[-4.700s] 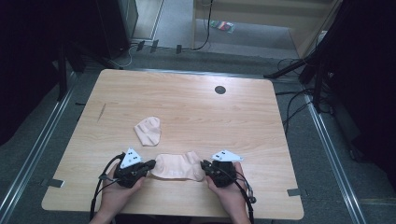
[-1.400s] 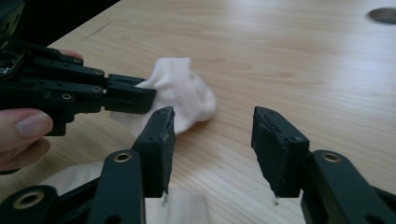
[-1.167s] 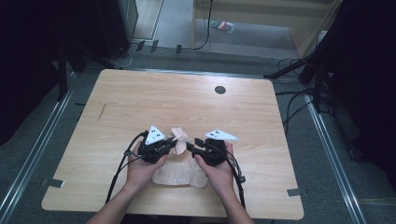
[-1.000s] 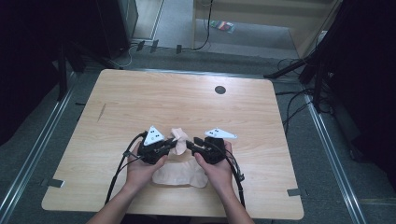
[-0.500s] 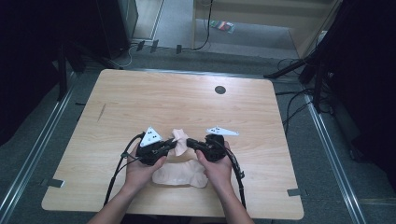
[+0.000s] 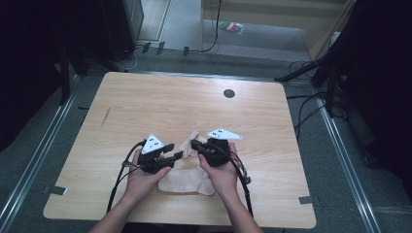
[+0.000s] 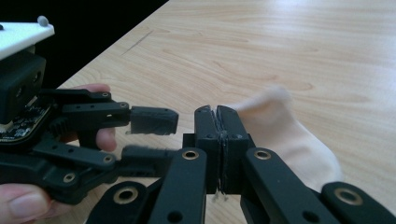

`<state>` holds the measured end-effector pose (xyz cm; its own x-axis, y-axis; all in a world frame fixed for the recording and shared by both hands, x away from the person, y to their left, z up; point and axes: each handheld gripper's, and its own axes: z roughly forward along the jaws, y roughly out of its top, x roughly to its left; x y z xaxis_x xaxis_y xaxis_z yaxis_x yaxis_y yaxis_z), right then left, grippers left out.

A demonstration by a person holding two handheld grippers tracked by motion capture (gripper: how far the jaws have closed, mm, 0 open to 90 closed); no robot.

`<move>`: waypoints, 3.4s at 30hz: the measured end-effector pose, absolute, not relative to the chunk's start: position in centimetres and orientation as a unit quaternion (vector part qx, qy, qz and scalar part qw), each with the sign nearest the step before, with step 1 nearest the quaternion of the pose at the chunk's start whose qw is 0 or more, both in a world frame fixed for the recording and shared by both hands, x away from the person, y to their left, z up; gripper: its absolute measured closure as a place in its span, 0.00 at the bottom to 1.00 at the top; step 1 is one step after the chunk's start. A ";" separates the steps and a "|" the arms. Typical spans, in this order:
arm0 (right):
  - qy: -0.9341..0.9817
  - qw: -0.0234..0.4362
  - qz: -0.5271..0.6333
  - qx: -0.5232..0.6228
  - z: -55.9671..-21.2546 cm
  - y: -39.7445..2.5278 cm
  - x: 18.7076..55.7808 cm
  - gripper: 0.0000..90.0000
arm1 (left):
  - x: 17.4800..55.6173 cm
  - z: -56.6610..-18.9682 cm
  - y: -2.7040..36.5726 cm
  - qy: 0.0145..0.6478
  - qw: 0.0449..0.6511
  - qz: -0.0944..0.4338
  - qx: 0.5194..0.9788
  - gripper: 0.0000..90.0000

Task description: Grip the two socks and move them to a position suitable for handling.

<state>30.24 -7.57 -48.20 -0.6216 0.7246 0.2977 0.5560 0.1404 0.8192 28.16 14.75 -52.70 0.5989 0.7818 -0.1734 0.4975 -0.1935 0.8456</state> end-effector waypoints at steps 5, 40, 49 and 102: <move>0.751 0.092 0.501 0.420 -47.2 -7.1 30.3 1.00 | 28.2 -53.1 15.2 0.429 0.459 0.137 0.766 0.47; 0.779 0.092 0.446 0.431 -50.2 -9.5 32.8 0.99 | 28.8 -54.7 15.2 0.432 0.342 0.237 0.800 0.70; 0.775 0.139 0.405 0.465 -50.8 -12.1 34.1 0.70 | 29.6 -53.9 18.2 0.469 0.411 0.179 0.761 0.57; 0.767 0.117 0.427 0.464 -49.8 -13.0 29.2 0.99 | 27.4 -49.9 19.1 0.482 0.455 0.187 0.725 1.00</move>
<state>29.24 -12.96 -49.81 -0.5413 0.8121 0.2177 0.6127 0.2037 0.7636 27.36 19.07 -49.94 0.4664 0.8686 -0.1675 0.5293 -0.1223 0.8396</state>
